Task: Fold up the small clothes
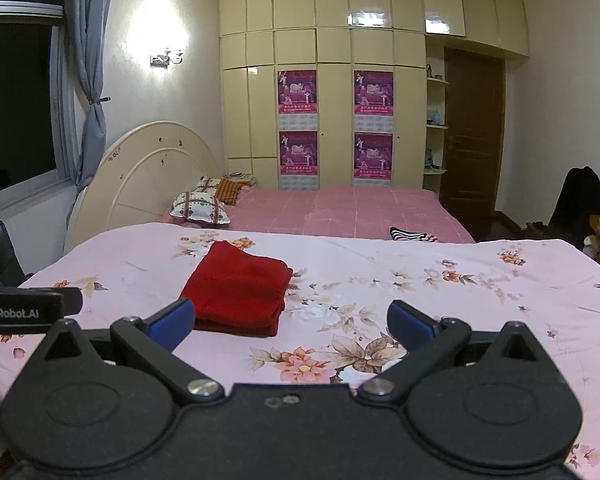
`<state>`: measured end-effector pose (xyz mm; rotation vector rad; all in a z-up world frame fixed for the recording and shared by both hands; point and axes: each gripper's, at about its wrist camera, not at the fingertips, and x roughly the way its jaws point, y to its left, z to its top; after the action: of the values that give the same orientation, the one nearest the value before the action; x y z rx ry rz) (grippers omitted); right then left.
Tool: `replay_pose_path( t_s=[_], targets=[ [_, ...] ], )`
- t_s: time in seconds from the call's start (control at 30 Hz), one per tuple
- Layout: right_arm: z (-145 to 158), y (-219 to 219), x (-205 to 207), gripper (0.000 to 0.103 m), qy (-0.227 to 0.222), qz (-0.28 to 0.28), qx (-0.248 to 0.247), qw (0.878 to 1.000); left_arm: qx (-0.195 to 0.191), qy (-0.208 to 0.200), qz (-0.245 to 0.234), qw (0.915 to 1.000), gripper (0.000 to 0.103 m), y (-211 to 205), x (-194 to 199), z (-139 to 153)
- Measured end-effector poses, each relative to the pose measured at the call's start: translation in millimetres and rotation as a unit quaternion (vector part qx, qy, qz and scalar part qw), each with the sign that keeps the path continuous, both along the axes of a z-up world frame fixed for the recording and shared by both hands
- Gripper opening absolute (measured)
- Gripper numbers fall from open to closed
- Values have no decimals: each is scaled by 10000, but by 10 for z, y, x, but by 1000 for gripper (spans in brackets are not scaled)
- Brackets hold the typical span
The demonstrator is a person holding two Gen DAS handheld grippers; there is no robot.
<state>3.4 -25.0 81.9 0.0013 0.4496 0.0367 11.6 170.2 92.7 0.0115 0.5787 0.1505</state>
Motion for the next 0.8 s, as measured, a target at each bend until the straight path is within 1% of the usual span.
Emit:
replay_pose_path(
  t_s=[0.23,0.8],
  targets=[
    [3,-13,-4,102,8,-4,61,10000,9,40,40,10000,103,12,21,-13],
    [1,-26,19,102,82,24,20,10000,22,132,15,9999,103,-15,115,-81]
  ],
)
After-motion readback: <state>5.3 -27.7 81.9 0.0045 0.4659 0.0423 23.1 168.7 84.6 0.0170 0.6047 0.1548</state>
